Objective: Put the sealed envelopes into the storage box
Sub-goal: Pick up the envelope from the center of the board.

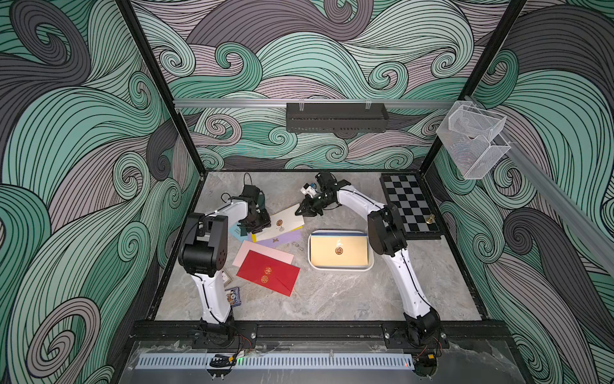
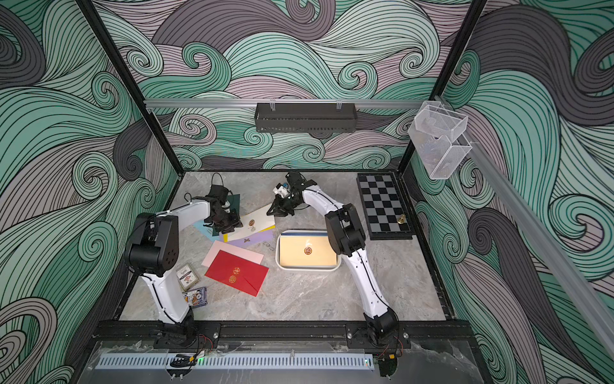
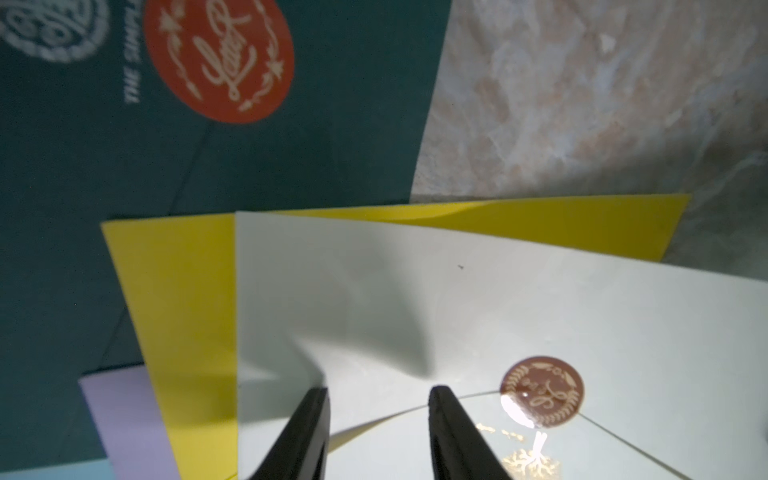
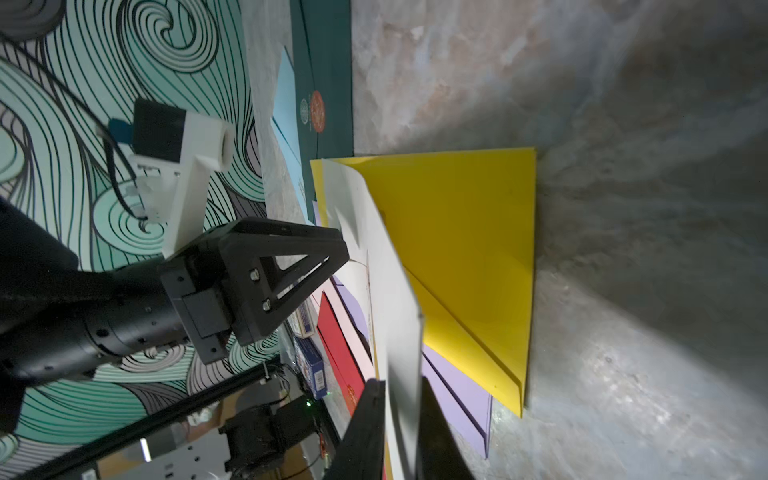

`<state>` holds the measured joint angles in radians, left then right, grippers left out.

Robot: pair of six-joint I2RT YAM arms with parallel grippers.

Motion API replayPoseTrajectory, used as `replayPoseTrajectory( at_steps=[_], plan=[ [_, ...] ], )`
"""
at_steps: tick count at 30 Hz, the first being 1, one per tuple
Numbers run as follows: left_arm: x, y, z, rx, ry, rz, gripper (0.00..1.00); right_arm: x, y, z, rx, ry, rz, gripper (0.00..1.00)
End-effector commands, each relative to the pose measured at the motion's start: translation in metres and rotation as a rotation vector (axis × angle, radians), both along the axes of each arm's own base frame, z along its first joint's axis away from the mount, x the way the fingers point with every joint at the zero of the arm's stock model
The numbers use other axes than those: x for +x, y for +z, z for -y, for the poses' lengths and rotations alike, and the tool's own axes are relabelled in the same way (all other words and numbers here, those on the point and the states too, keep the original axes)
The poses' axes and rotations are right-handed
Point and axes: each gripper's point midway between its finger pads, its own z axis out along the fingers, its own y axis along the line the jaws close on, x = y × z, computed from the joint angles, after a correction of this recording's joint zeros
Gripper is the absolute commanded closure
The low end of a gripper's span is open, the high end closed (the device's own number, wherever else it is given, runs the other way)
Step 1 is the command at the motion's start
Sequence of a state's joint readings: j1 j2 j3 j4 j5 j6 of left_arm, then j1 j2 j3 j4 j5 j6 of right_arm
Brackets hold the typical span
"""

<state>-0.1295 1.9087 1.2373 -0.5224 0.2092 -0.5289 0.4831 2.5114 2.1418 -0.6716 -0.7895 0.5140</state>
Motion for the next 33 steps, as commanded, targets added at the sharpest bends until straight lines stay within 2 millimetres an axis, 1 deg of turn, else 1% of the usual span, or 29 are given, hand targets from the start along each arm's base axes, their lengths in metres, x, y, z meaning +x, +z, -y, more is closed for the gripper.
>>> replayPoseTrajectory(
  at_steps=[1, 2, 3, 6, 7, 9, 11, 12, 13, 14, 16, 18, 19, 21, 22, 24, 25, 28, 30, 33],
  plan=[
    [-0.014, 0.004, 0.009, -0.041, -0.015, -0.021, 0.52, -0.001, 0.036, -0.009, 0.073, 0.046, 0.085, 0.97],
    [-0.010, 0.015, 0.010, -0.050, -0.022, 0.012, 0.50, -0.001, 0.045, -0.010, 0.083, 0.060, 0.117, 1.00],
    [-0.007, 0.026, 0.011, -0.060, -0.026, 0.040, 0.49, -0.001, 0.054, -0.009, 0.092, 0.072, 0.152, 1.00],
    [-0.002, 0.073, 0.013, -0.071, -0.060, 0.167, 0.44, -0.004, 0.092, -0.003, 0.092, 0.112, 0.312, 1.00],
    [-0.001, 0.092, 0.011, -0.061, -0.075, 0.225, 0.42, -0.007, 0.107, 0.001, 0.094, 0.131, 0.372, 1.00],
    [-0.004, 0.125, 0.004, -0.007, -0.113, 0.320, 0.40, -0.020, 0.134, 0.008, 0.113, 0.191, 0.485, 1.00],
    [-0.010, 0.160, 0.005, 0.021, -0.199, 0.438, 0.37, -0.041, 0.156, 0.018, 0.127, 0.264, 0.604, 1.00],
    [-0.013, 0.175, 0.010, 0.017, -0.260, 0.496, 0.36, -0.050, 0.163, 0.023, 0.131, 0.298, 0.654, 1.00],
    [-0.021, 0.193, 0.017, 0.003, -0.338, 0.572, 0.35, -0.061, 0.170, 0.029, 0.131, 0.334, 0.713, 1.00],
    [-0.028, 0.206, 0.025, -0.017, -0.415, 0.633, 0.33, -0.070, 0.174, 0.036, 0.120, 0.364, 0.764, 1.00],
    [-0.045, 0.223, 0.040, -0.054, -0.548, 0.730, 0.32, -0.085, 0.181, 0.048, 0.089, 0.416, 0.872, 1.00],
    [-0.064, 0.235, 0.051, -0.054, -0.669, 0.795, 0.30, -0.103, 0.187, 0.060, 0.077, 0.479, 0.971, 1.00],
    [-0.073, 0.240, 0.055, -0.045, -0.725, 0.814, 0.30, -0.112, 0.187, 0.065, 0.070, 0.518, 1.021, 1.00],
    [-0.089, 0.245, 0.064, -0.020, -0.836, 0.839, 0.29, -0.129, 0.192, 0.075, 0.055, 0.591, 1.127, 1.00],
    [-0.098, 0.246, 0.071, -0.009, -0.899, 0.843, 0.29, -0.142, 0.190, 0.079, 0.055, 0.656, 1.181, 1.00],
    [-0.117, 0.245, 0.087, 0.009, -1.047, 0.842, 0.28, -0.158, 0.185, 0.086, 0.032, 0.757, 1.275, 1.00],
    [-0.129, 0.243, 0.098, 0.015, -1.130, 0.840, 0.29, -0.162, 0.182, 0.089, 0.015, 0.781, 1.299, 1.00],
    [-0.162, 0.232, 0.121, -0.007, -1.331, 0.800, 0.29, -0.167, 0.186, 0.093, 0.004, 0.789, 1.325, 1.00],
    [-0.166, 0.229, 0.127, -0.004, -1.358, 0.802, 0.30, -0.170, 0.187, 0.093, 0.020, 0.798, 1.323, 1.00],
    [-0.160, 0.226, 0.128, 0.030, -1.352, 0.803, 0.31, -0.179, 0.188, 0.091, 0.063, 0.829, 1.339, 1.00]
  ],
)
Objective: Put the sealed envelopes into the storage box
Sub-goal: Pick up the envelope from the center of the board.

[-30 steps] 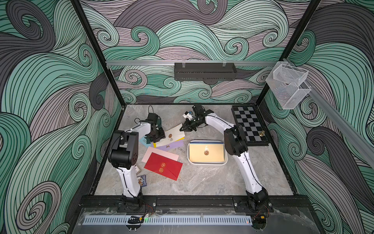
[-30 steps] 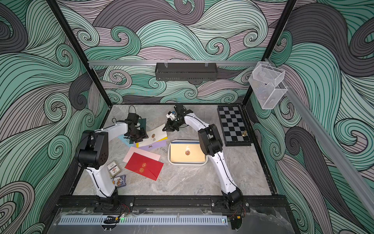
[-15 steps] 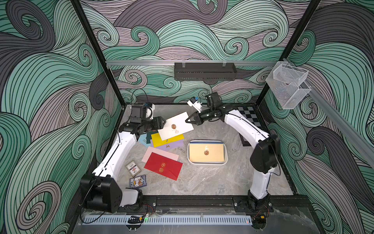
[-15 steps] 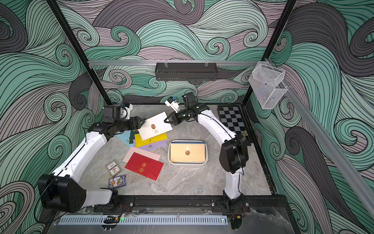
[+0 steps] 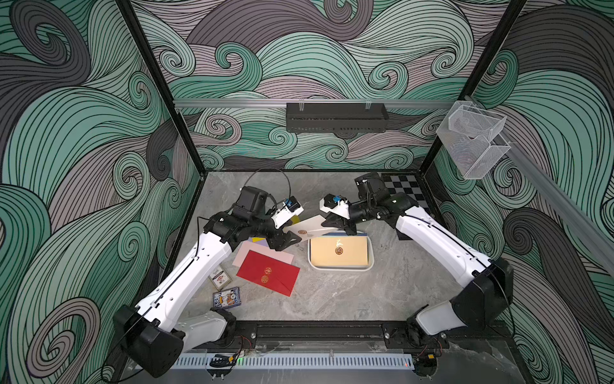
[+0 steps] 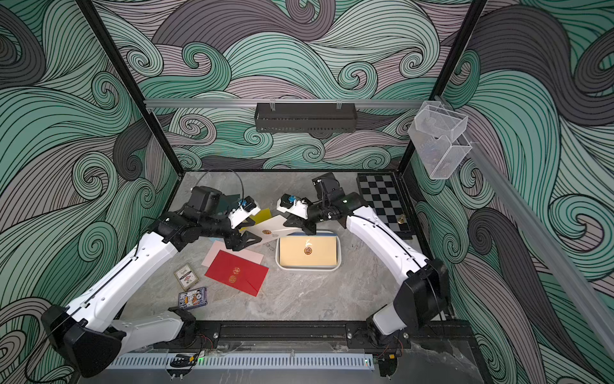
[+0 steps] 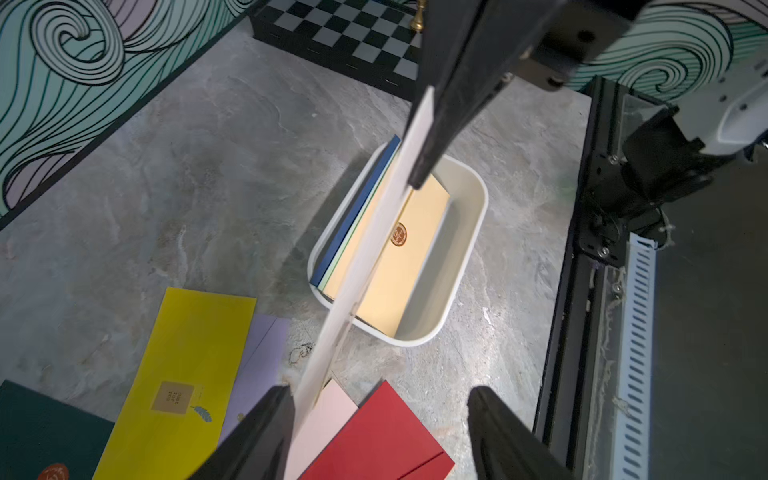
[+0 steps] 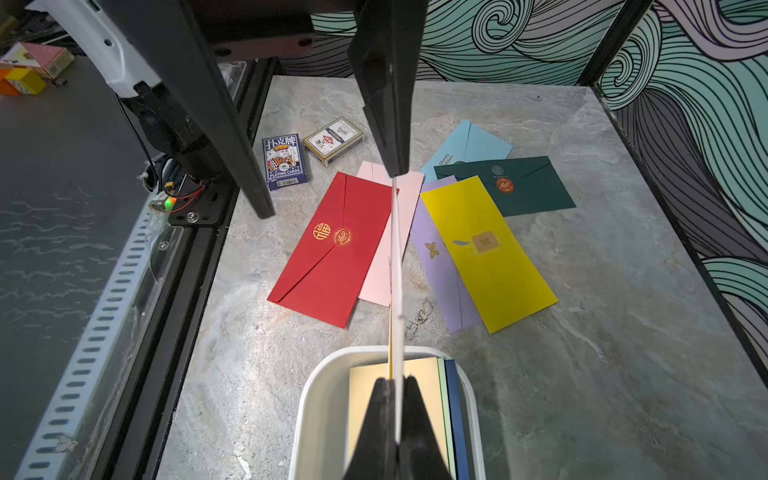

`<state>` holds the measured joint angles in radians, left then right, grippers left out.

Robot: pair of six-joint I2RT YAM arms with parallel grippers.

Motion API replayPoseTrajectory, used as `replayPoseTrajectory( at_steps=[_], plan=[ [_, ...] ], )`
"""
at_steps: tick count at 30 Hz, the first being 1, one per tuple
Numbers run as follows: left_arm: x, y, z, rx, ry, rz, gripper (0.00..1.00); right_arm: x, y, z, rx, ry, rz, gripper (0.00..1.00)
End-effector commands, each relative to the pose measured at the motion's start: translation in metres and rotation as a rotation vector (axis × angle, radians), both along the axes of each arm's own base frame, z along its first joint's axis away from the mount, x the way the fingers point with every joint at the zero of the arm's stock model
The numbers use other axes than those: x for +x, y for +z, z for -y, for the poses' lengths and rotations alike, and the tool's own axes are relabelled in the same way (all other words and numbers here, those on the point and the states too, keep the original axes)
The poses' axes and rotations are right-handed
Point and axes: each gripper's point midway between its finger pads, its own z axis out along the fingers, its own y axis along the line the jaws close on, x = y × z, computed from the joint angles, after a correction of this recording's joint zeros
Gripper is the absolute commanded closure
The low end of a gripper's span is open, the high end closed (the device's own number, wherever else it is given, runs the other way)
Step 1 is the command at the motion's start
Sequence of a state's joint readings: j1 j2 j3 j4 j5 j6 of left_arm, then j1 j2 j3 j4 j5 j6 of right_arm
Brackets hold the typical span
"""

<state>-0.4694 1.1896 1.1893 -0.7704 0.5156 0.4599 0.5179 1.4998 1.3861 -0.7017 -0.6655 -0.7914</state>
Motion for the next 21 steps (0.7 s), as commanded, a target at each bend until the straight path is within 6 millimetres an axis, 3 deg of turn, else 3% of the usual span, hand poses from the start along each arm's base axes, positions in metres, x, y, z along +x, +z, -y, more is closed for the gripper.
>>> replayPoseTrajectory(
  at_steps=[1, 11, 14, 17, 19, 21],
  plan=[
    [0.000, -0.002, -0.003, 0.059, -0.039, 0.040, 0.31, -0.013, 0.006, 0.001, 0.014, 0.081, 0.058, 1.00],
    [0.020, -0.008, -0.005, 0.097, 0.019, 0.134, 0.39, -0.029, 0.002, -0.002, 0.018, 0.152, 0.089, 1.00],
    [0.012, -0.010, 0.002, 0.067, -0.033, 0.115, 0.41, -0.030, 0.002, -0.002, 0.018, 0.150, 0.084, 1.00],
    [0.003, -0.018, 0.008, 0.070, -0.079, 0.088, 0.52, -0.032, 0.005, -0.002, 0.029, 0.155, 0.077, 1.00],
    [0.002, -0.022, 0.010, 0.074, -0.085, 0.072, 0.65, -0.033, 0.007, -0.003, 0.036, 0.158, 0.076, 1.00],
    [-0.005, -0.021, 0.014, 0.055, -0.114, 0.053, 0.72, -0.033, 0.009, -0.003, 0.043, 0.158, 0.075, 1.00]
  ],
)
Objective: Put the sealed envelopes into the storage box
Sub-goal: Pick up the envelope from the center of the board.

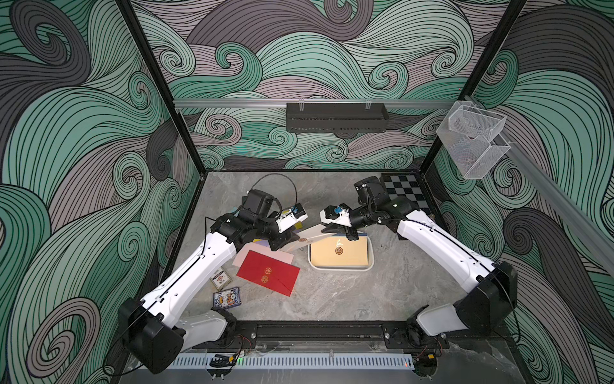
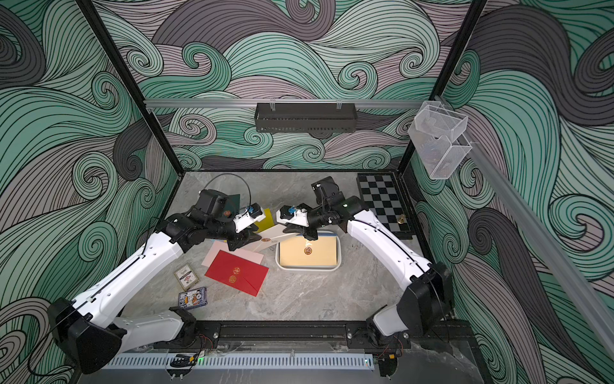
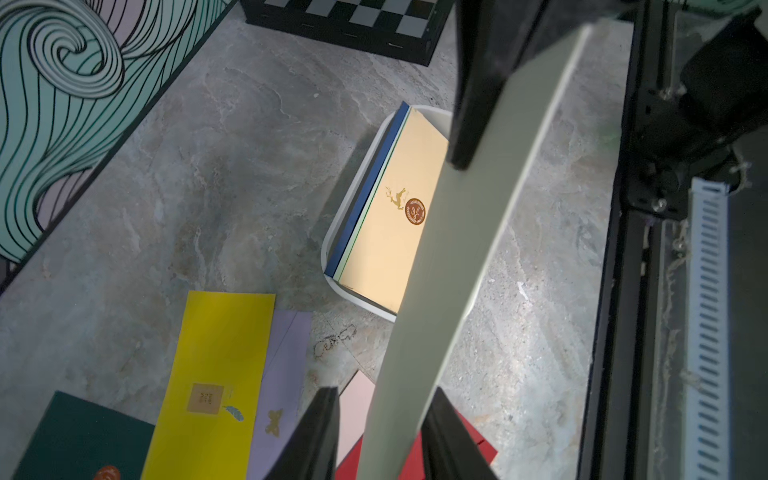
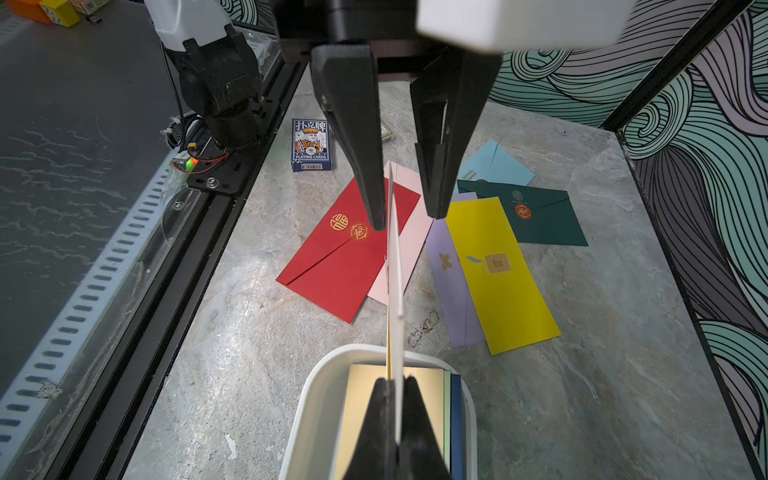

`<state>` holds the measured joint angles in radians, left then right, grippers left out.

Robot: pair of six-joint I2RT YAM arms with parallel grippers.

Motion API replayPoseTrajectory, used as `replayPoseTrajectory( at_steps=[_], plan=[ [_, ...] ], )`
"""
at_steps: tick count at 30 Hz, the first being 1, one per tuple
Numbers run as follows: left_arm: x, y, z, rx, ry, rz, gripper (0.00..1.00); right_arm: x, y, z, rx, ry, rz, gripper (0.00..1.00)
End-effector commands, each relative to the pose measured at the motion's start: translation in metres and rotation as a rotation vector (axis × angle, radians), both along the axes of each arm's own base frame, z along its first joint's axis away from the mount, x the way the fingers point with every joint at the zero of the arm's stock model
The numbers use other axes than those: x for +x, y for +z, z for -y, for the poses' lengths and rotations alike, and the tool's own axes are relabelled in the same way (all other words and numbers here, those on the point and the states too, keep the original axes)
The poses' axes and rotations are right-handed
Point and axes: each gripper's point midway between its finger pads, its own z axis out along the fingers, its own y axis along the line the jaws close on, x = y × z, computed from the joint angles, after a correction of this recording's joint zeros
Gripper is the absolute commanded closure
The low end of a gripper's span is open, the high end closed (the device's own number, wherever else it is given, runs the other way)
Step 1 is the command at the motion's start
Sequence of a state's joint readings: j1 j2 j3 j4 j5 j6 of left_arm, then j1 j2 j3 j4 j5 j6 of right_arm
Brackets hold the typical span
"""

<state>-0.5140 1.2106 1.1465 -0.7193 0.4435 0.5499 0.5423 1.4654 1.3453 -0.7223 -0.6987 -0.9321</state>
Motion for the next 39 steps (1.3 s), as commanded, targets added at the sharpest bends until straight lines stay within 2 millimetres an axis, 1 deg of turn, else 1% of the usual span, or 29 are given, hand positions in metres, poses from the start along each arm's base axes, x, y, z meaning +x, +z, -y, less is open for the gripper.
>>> replayPoseTrajectory(
  at_steps=[1, 3, 4, 5, 6, 7, 9, 10, 12, 13, 16, 17, 19, 21, 24, 26, 29, 31, 34, 37, 39],
  plan=[
    [-0.011, -0.002, 0.009, -0.027, -0.063, -0.029, 0.79, -0.011, 0.013, -0.001, 0.042, 0.034, -0.003, 1.00],
    [-0.009, -0.001, 0.009, -0.035, -0.051, -0.023, 0.96, -0.012, 0.016, -0.002, 0.050, 0.036, -0.007, 1.00],
    [-0.007, 0.000, 0.009, -0.038, -0.035, -0.019, 1.00, -0.013, 0.017, -0.003, 0.054, 0.037, -0.013, 1.00],
    [-0.004, 0.000, 0.009, -0.040, -0.021, -0.015, 1.00, -0.013, 0.018, -0.002, 0.057, 0.035, -0.013, 0.96],
    [0.000, 0.002, 0.008, -0.043, 0.007, -0.009, 1.00, -0.012, 0.020, -0.002, 0.062, 0.026, -0.011, 0.82],
    [0.006, 0.005, 0.005, -0.045, 0.060, -0.002, 1.00, -0.009, 0.023, -0.002, 0.066, 0.001, -0.007, 0.63],
    [0.017, 0.014, -0.003, -0.042, 0.140, 0.022, 1.00, 0.004, 0.029, 0.000, 0.091, -0.082, 0.012, 0.37],
    [0.019, 0.020, -0.005, -0.057, 0.167, 0.027, 1.00, 0.013, 0.036, 0.003, 0.126, -0.136, 0.023, 0.26],
    [0.023, 0.036, -0.008, -0.118, 0.194, 0.033, 1.00, 0.032, 0.055, 0.013, 0.227, -0.255, -0.005, 0.15],
    [0.025, 0.045, -0.009, -0.161, 0.211, 0.030, 1.00, 0.044, 0.068, 0.020, 0.297, -0.317, -0.023, 0.13],
    [0.030, 0.078, -0.016, -0.329, 0.262, 0.011, 1.00, 0.069, 0.094, 0.038, 0.448, -0.463, -0.114, 0.12],
    [0.032, 0.089, -0.018, -0.391, 0.274, 0.000, 1.00, 0.069, 0.097, 0.038, 0.474, -0.467, -0.143, 0.12],
    [0.032, 0.114, -0.019, -0.540, 0.275, -0.017, 1.00, 0.064, 0.098, 0.034, 0.510, -0.434, -0.198, 0.12],
    [0.026, 0.133, -0.014, -0.650, 0.238, -0.019, 1.00, 0.059, 0.097, 0.030, 0.544, -0.405, -0.264, 0.12],
    [0.017, 0.152, -0.009, -0.767, 0.184, -0.036, 1.00, 0.051, 0.096, 0.022, 0.588, -0.338, -0.364, 0.13],
    [0.011, 0.157, -0.005, -0.799, 0.143, -0.057, 1.00, 0.044, 0.098, 0.015, 0.597, -0.281, -0.423, 0.16],
    [0.006, 0.158, 0.000, -0.801, 0.094, -0.091, 1.00, 0.044, 0.101, 0.011, 0.606, -0.274, -0.477, 0.19],
    [0.006, 0.158, 0.001, -0.806, 0.096, -0.104, 1.00, 0.044, 0.105, 0.007, 0.617, -0.254, -0.527, 0.24],
    [0.010, 0.161, 0.002, -0.826, 0.102, -0.118, 1.00, 0.037, 0.107, -0.002, 0.616, -0.186, -0.600, 0.29],
    [0.012, 0.163, 0.004, -0.842, 0.094, -0.142, 1.00, 0.030, 0.106, -0.011, 0.614, -0.149, -0.608, 0.30],
    [0.014, 0.161, 0.005, -0.843, 0.096, -0.151, 1.00, 0.026, 0.108, -0.014, 0.610, -0.124, -0.608, 0.35]
  ],
)
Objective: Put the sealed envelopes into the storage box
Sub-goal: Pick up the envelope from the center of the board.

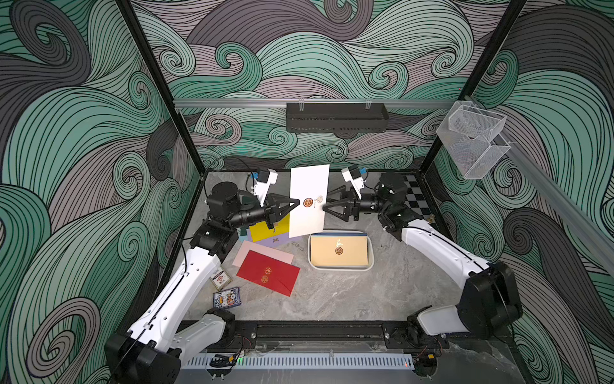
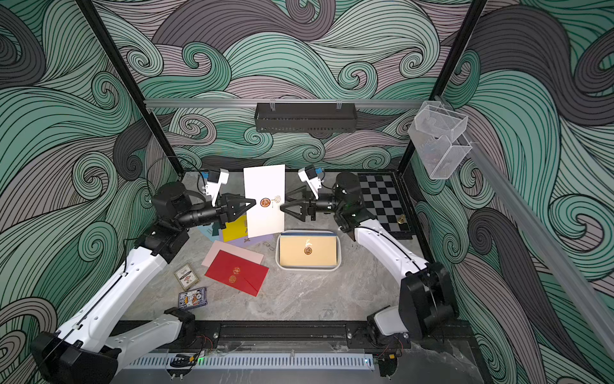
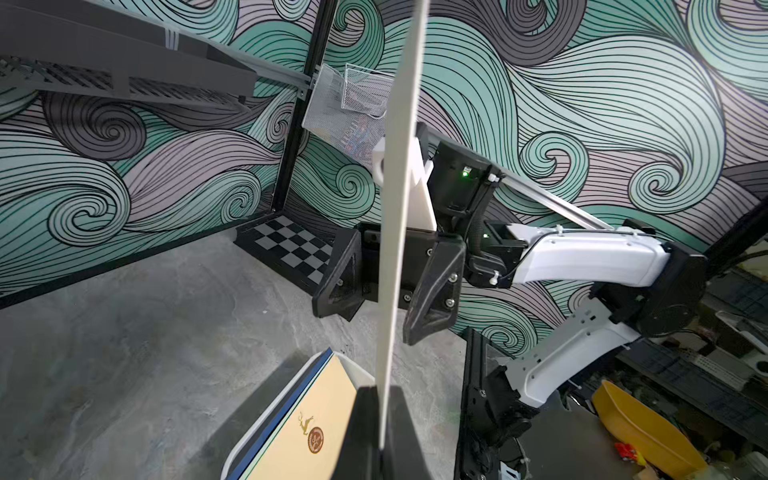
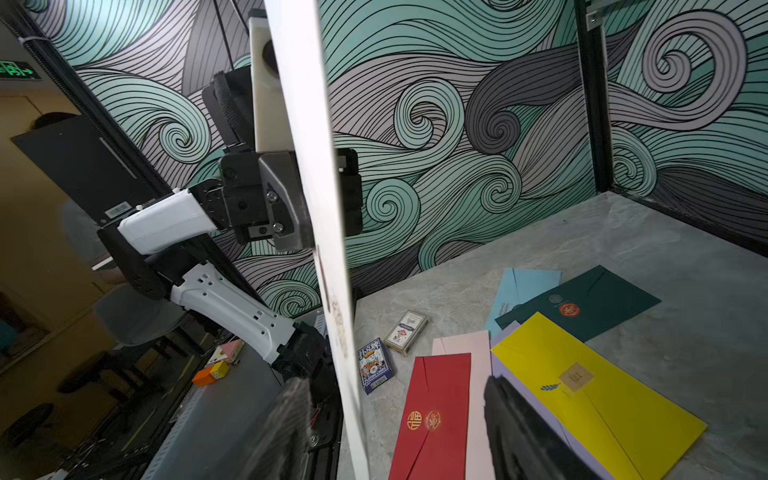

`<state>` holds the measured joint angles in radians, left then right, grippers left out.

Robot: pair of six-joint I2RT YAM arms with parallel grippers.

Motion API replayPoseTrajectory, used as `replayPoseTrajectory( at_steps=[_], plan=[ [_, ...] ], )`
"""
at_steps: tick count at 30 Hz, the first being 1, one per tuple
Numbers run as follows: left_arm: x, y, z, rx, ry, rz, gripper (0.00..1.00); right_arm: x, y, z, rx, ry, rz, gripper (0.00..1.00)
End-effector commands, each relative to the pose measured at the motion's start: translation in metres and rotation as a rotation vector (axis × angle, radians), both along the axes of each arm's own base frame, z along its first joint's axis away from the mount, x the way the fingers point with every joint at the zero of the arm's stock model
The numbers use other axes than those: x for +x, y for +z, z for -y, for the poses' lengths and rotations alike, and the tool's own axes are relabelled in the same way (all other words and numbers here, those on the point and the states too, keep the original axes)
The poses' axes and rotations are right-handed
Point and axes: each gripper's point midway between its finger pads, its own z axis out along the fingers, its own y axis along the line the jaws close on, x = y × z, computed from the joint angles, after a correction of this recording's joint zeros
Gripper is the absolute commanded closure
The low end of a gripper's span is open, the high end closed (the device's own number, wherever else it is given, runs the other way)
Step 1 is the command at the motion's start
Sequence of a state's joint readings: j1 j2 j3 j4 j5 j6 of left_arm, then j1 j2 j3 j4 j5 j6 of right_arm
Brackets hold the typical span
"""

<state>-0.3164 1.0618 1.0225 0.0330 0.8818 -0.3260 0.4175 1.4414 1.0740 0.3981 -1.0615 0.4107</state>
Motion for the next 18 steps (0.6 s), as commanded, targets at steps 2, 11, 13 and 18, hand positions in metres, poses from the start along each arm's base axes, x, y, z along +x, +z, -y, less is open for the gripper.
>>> replayPoseTrajectory(
  at_steps=[2, 11, 13, 18],
  plan=[
    [-0.003, 0.011, 0.003, -0.038, -0.038, 0.009, 1.00, -0.014, 0.024, -0.004, 0.047, 0.073, 0.038, 0.40],
    [0.000, 0.003, 0.004, -0.025, -0.031, -0.010, 0.99, -0.016, 0.028, -0.009, 0.053, 0.114, 0.050, 0.96],
    [0.003, 0.000, 0.001, -0.013, -0.004, -0.017, 0.74, -0.014, 0.027, -0.007, 0.043, 0.109, 0.052, 1.00],
    [0.029, -0.030, -0.037, 0.153, 0.317, -0.050, 0.30, -0.004, 0.004, 0.008, -0.157, 0.005, 0.113, 1.00]
  ],
)
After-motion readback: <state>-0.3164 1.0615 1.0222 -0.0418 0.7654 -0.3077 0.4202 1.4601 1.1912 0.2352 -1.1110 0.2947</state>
